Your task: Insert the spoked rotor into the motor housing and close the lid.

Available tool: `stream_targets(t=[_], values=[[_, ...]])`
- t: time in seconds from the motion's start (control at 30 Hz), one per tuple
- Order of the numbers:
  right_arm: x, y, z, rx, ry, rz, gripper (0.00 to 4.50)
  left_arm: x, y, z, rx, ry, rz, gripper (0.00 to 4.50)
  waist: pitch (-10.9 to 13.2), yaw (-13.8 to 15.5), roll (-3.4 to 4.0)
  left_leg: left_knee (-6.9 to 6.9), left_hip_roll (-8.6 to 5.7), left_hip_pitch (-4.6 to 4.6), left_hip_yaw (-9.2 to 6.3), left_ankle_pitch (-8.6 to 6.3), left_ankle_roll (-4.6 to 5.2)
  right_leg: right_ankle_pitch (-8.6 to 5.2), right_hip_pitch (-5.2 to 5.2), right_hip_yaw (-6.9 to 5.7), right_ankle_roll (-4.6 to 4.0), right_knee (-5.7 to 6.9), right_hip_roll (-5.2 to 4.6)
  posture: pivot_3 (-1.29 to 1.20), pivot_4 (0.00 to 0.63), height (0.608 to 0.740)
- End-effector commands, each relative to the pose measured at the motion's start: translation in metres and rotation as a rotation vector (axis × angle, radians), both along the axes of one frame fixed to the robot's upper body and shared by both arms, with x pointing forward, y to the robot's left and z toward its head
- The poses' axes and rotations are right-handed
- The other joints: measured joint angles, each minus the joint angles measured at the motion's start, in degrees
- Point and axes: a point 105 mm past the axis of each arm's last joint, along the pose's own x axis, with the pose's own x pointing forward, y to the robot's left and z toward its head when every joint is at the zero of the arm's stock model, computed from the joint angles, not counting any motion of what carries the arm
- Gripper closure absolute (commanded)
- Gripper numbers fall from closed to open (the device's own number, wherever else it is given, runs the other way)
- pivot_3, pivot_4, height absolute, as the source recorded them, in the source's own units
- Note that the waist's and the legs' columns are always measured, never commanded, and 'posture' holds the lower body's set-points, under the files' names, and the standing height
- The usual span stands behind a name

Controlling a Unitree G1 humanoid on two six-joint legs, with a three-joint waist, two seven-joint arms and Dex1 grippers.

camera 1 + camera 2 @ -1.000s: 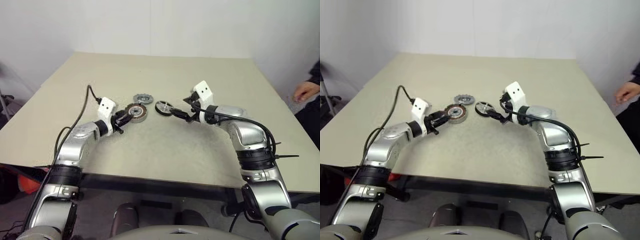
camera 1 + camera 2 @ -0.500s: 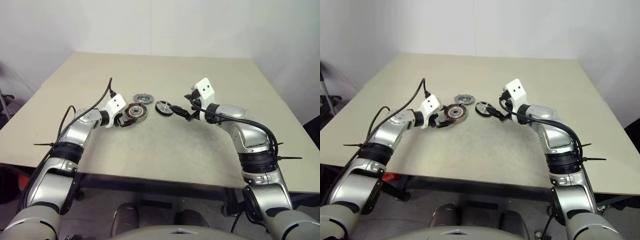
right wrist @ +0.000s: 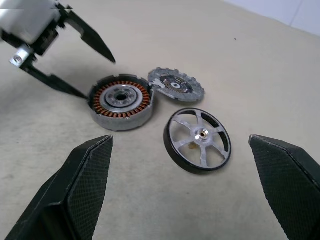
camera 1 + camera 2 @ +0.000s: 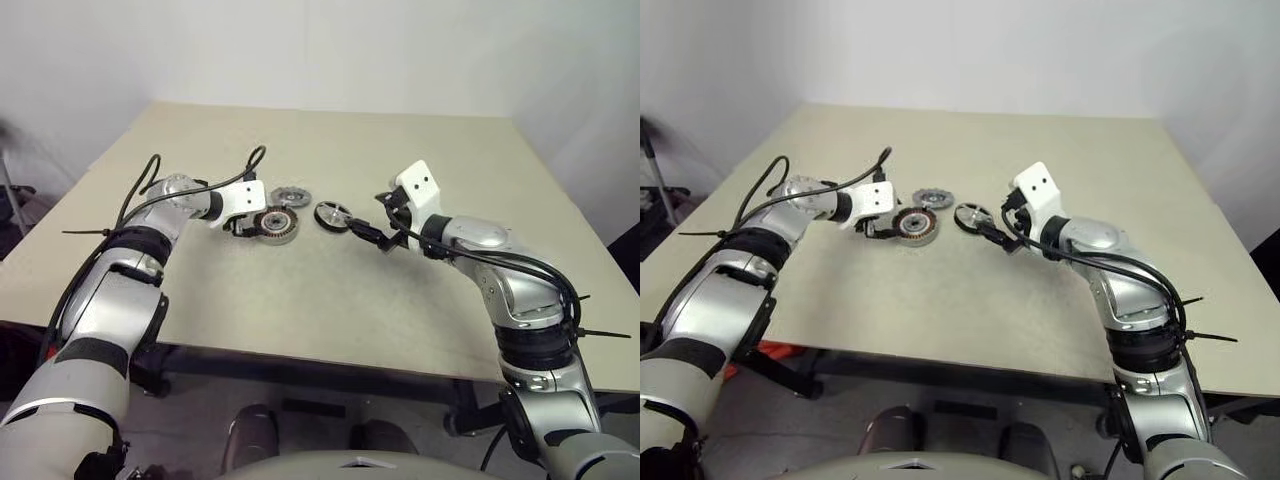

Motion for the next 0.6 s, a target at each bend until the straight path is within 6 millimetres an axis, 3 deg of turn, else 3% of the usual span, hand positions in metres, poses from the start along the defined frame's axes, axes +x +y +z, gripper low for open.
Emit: stream_targets(t=[0.03,0.3,0.53,0.6], values=[[-0.003,-0.004,0.016,0.025,-0.062,-0.029,0.00,0.001,-0.009,0.006,0.033,-0.002,-0.052,0.88,0.00,0.29,0.00,0.00,-0.01,0.00,0.00,0.00,0.00,-0.03,0.01,0.00,-0.06,0.00,-0.02,0.00,0.000,0.740],[-0.004,-0.008,0.016,0.045,-0.066,-0.087,0.00,-0.001,-0.020,-0.002,0.084,0.014,-0.097,0.88,0.00,0.54,-0.01,0.00,-0.06,0.03,-0.01,0.02,-0.03,-0.07,0.02,0.00,-0.12,0.05,-0.09,0.00,0.000,0.740],[-0.002,-0.013,0.016,0.060,-0.066,-0.126,0.00,-0.002,-0.016,-0.009,0.124,0.030,-0.089,0.88,0.00,0.67,-0.01,-0.01,-0.07,0.03,-0.01,0.02,-0.03,-0.07,0.02,0.00,-0.12,0.03,-0.09,0.00,0.000,0.740],[-0.002,-0.013,0.017,0.062,-0.070,-0.129,0.00,-0.002,-0.015,-0.010,0.124,0.037,-0.079,1.27,0.00,0.71,-0.01,-0.01,-0.06,0.03,-0.01,0.02,-0.03,-0.07,0.02,0.00,-0.12,0.04,-0.09,0.00,0.000,0.740]])
